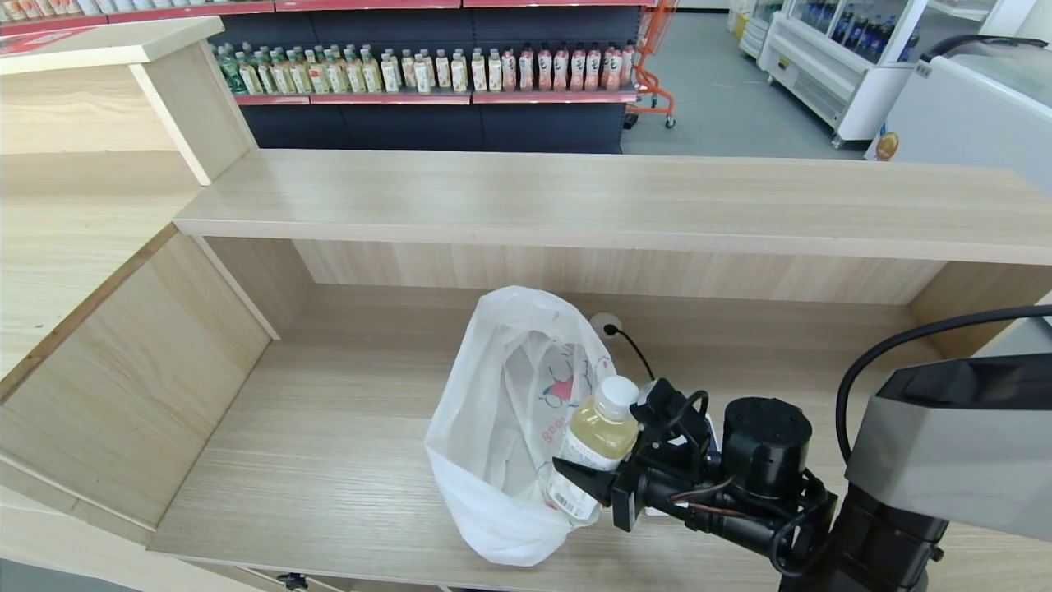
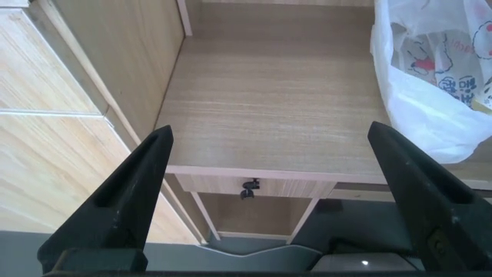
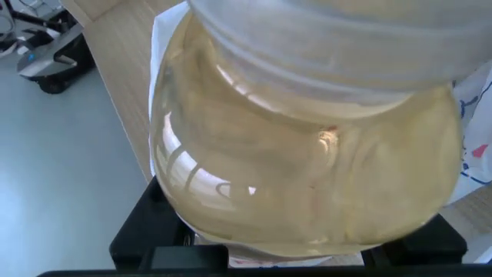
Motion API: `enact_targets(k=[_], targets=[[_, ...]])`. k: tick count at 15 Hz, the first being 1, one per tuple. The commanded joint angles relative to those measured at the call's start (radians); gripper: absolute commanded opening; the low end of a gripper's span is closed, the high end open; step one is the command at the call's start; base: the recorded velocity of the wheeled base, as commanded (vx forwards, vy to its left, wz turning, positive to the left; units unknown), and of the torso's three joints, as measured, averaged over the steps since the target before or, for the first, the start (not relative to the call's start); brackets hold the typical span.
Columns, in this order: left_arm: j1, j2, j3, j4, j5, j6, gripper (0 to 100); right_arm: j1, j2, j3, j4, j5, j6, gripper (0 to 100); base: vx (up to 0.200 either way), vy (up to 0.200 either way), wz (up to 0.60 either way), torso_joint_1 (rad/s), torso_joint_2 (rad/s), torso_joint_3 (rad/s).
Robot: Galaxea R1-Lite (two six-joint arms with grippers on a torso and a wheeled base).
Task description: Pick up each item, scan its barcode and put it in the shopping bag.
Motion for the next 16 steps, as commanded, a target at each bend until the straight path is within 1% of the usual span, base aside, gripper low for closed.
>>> enact_targets(k=[1,2,5,7,13,14,16], targets=[[0.000,0.001,0.000,0.000,0.000,0.000,100,-0.041,0.015,-0.054,-0.001,0.026,-0.003,0,0.000,0.000,0.00,0.000,0.00,0.000],[0.000,0.000,0.000,0.000,0.000,0.000,100,-0.059,0.029,-0.086,-0.001,0.055,-0.001,0,0.000,0.000,0.00,0.000,0.00,0.000],[0.000,0.000,0.000,0.000,0.000,0.000,100,-0.087,0.058,-0.121,-0.001,0.164,-0.004,0,0.000,0.000,0.00,0.000,0.00,0.000],[0.000,0.000,0.000,0.000,0.000,0.000,100,-0.106,0.092,-0.157,-0.001,0.198,-0.007,0,0.000,0.000,0.00,0.000,0.00,0.000],[0.000,0.001,0.000,0.000,0.000,0.000,100,-0.140,0.176,-0.266,-0.001,0.234,-0.007,0,0.000,0.000,0.00,0.000,0.00,0.000],[0.000,0.000,0.000,0.000,0.000,0.000,100,-0.140,0.201,-0.321,-0.001,0.234,-0.009,0,0.000,0.000,0.00,0.000,0.00,0.000],[0.000,0.001,0.000,0.000,0.000,0.000,100,-0.137,0.222,-0.377,-0.001,0.236,-0.009,0,0.000,0.000,0.00,0.000,0.00,0.000]])
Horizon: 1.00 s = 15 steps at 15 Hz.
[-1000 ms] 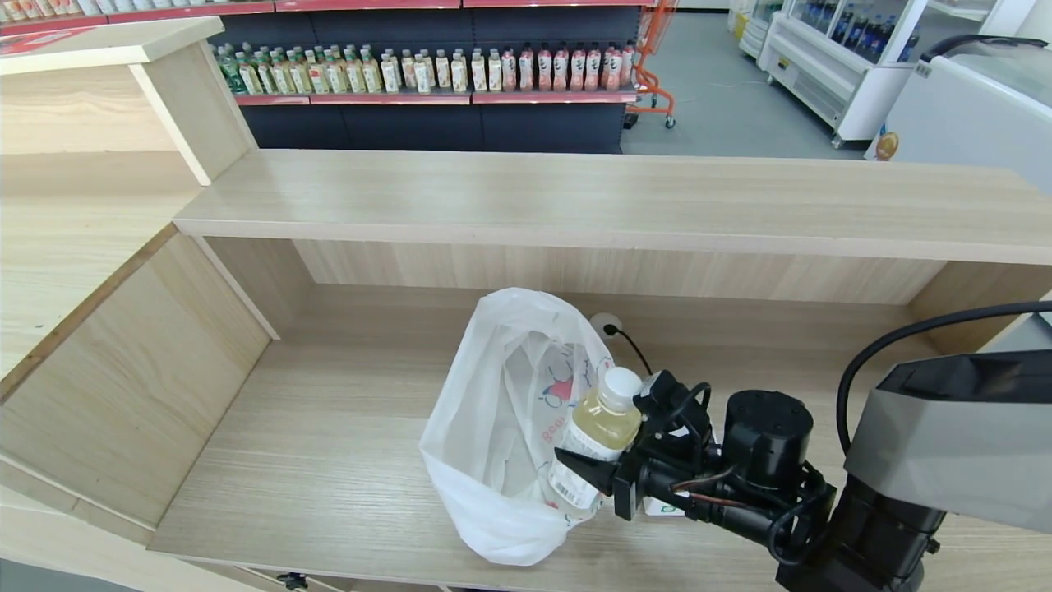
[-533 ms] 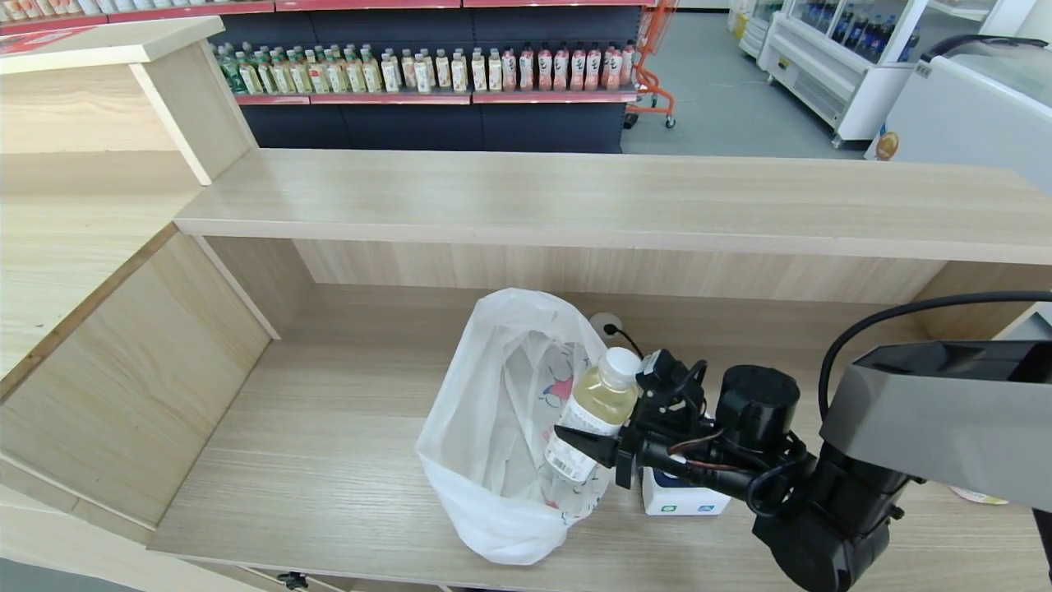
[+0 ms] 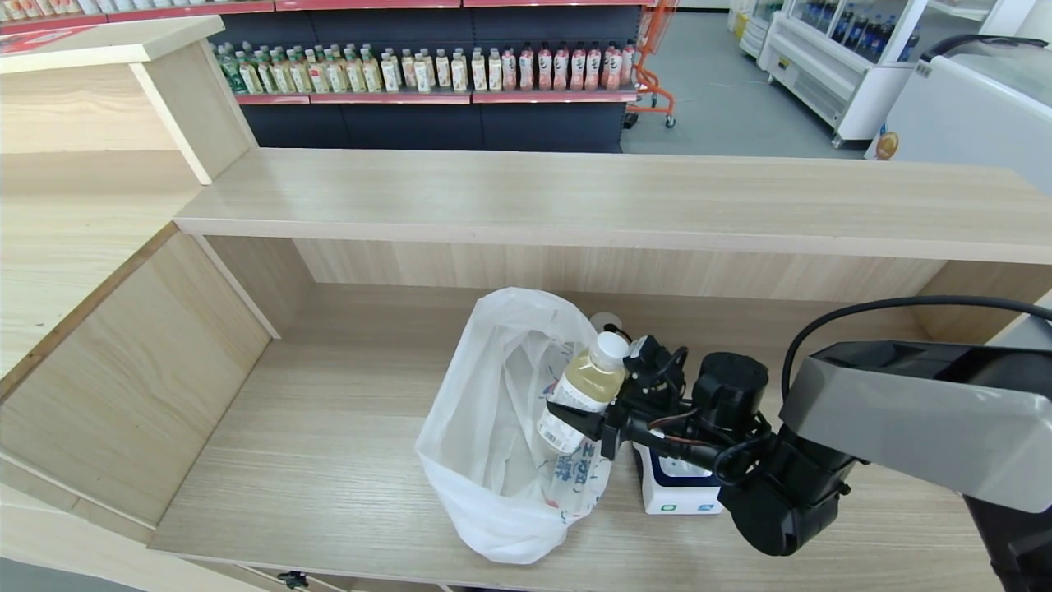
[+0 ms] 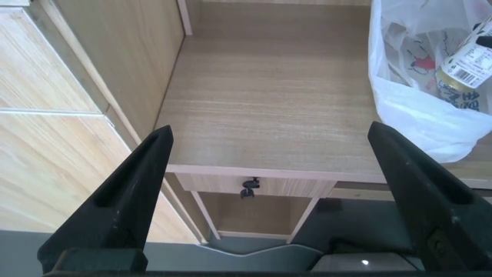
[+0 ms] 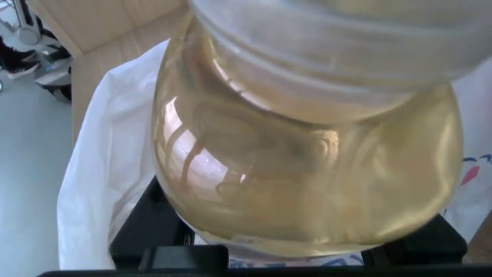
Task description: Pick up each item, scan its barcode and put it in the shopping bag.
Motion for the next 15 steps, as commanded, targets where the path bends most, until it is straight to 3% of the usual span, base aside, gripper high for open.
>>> enact_targets(k=[1,6,7,11,15], targets=[[0.000,0.000,0.000,0.000,0.000,0.000,100,0.002,0.038,-0.047,-0.001,0.001,0.000,0,0.000,0.000,0.00,0.000,0.00,0.000],[0.000,0.002,0.000,0.000,0.000,0.000,100,0.006,0.043,-0.060,0.005,0.000,-0.003,0,0.000,0.000,0.00,0.000,0.00,0.000],[0.000,0.000,0.000,0.000,0.000,0.000,100,0.006,0.042,-0.060,0.005,0.000,-0.003,100,0.000,0.000,0.00,0.000,0.00,0.000],[0.000,0.000,0.000,0.000,0.000,0.000,100,0.006,0.011,-0.063,0.017,0.001,-0.003,100,0.000,0.000,0.00,0.000,0.00,0.000],[0.000,0.000,0.000,0.000,0.000,0.000,100,0.002,-0.179,-0.091,0.161,0.000,-0.002,100,0.000,0.000,0.00,0.000,0.00,0.000]])
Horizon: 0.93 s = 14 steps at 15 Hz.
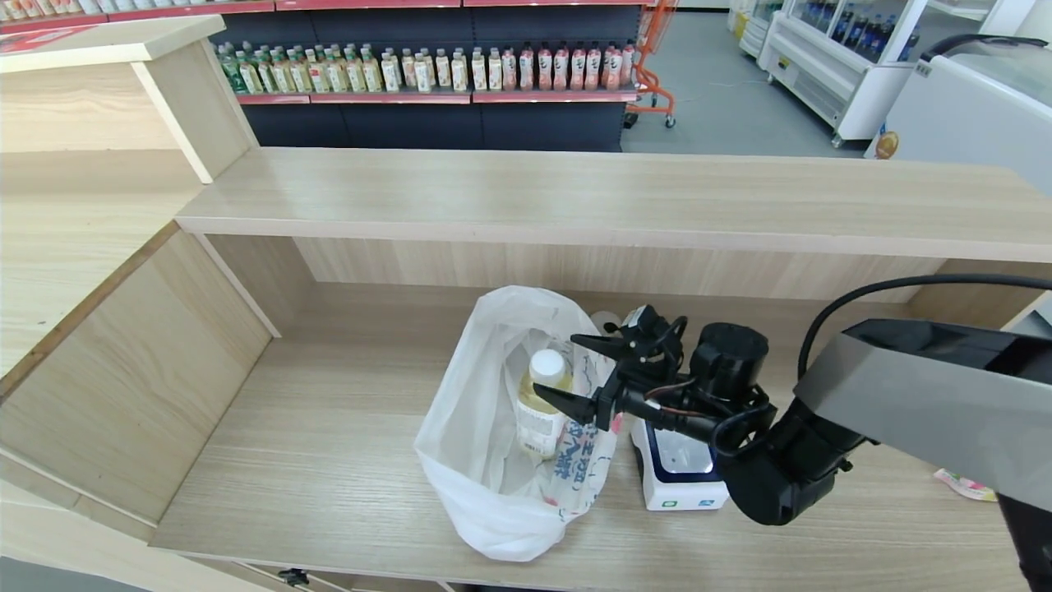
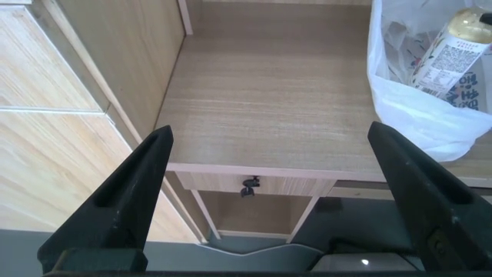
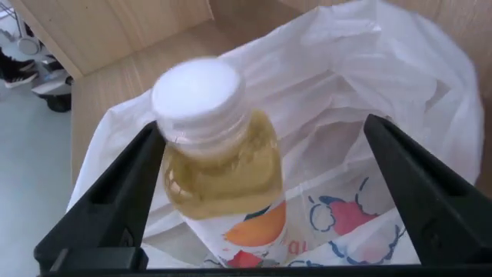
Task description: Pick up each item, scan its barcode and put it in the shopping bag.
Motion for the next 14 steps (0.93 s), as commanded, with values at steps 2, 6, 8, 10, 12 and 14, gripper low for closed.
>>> enact_targets(k=[2,6,8,10,12,14], targets=[[0.000,0.000,0.000,-0.001,0.000,0.000,100,0.006,-0.193,0.003,0.081,-0.008,-0.002,100,0.000,0.000,0.00,0.000,0.00,0.000],[0.000,0.000,0.000,-0.001,0.000,-0.002,100,0.008,-0.307,0.013,0.163,-0.020,-0.062,100,0.000,0.000,0.00,0.000,0.00,0.000],[0.000,0.002,0.000,-0.001,0.000,-0.012,100,0.008,-0.465,0.018,0.322,-0.178,-0.011,100,0.000,0.000,0.00,0.000,0.00,0.000],[0.000,0.002,0.000,-0.001,0.000,-0.012,100,0.000,-0.616,0.015,0.514,-0.327,0.059,100,0.000,0.000,0.00,0.000,0.00,0.000],[0.000,0.002,0.000,-0.001,0.000,-0.012,100,-0.055,-0.753,0.023,0.701,-0.482,0.115,100,0.000,0.000,0.00,0.000,0.00,0.000],[0.000,0.002,0.000,-0.001,0.000,-0.012,100,-0.127,-0.890,0.058,0.891,-0.568,0.176,100,0.000,-0.100,0.00,0.001,0.01,0.001]])
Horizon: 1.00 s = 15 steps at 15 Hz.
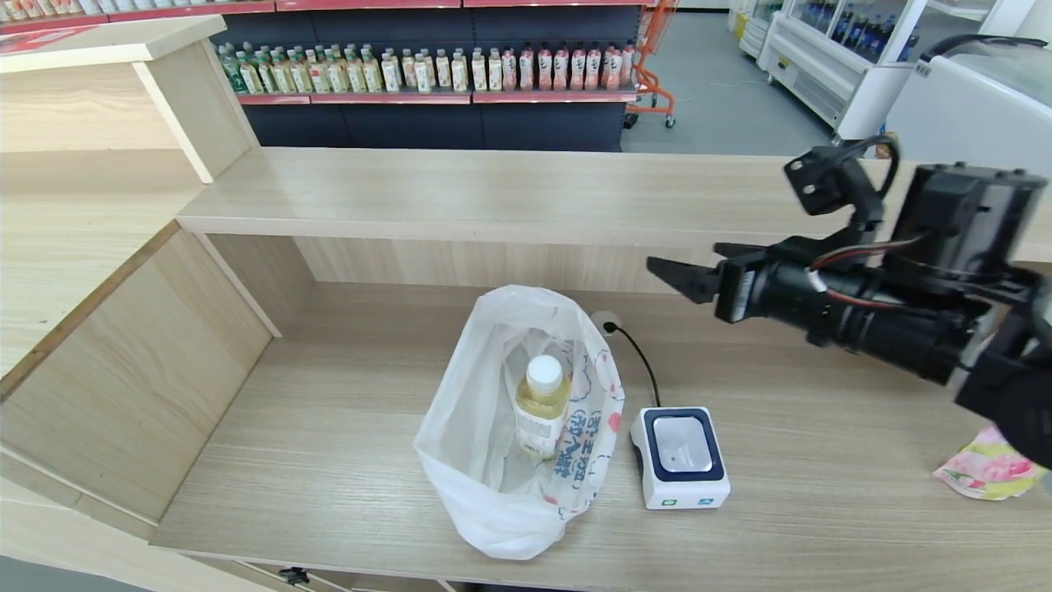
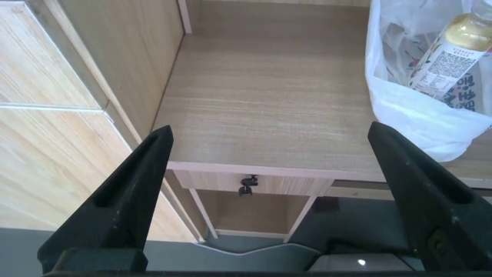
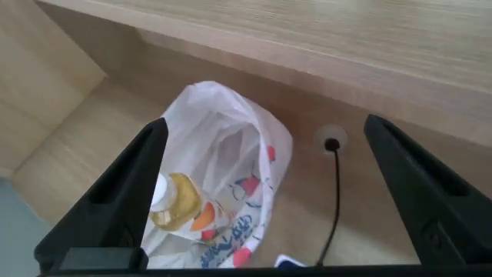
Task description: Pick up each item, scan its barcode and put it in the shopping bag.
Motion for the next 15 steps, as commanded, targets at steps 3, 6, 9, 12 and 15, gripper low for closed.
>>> enact_targets(k=[3,6,9,12,15], targets=[[0.000,0.002,0.000,0.000,0.000,-0.001,100,-0.181,-0.360,0.078,0.372,-0.091,0.169,100,0.000,-0.200,0.00,-0.001,0.01,0.002],[0.000,0.002,0.000,0.000,0.000,-0.001,100,-0.263,-0.428,0.083,0.527,-0.088,0.236,100,0.000,-0.200,0.00,0.002,0.01,0.001],[0.000,0.002,0.000,0.000,0.000,-0.002,100,-0.266,-0.454,0.087,0.573,-0.088,0.273,100,-0.067,-0.200,0.00,0.002,0.00,0.002],[0.000,0.002,0.000,0.000,0.000,-0.011,100,-0.269,-0.460,0.107,0.579,-0.088,0.285,100,-0.200,-0.200,0.00,0.010,0.00,0.002],[0.000,0.002,0.000,0.000,0.000,-0.011,100,-0.287,-0.448,0.109,0.608,-0.091,0.345,100,-0.200,-0.200,0.00,-0.006,0.01,0.002]])
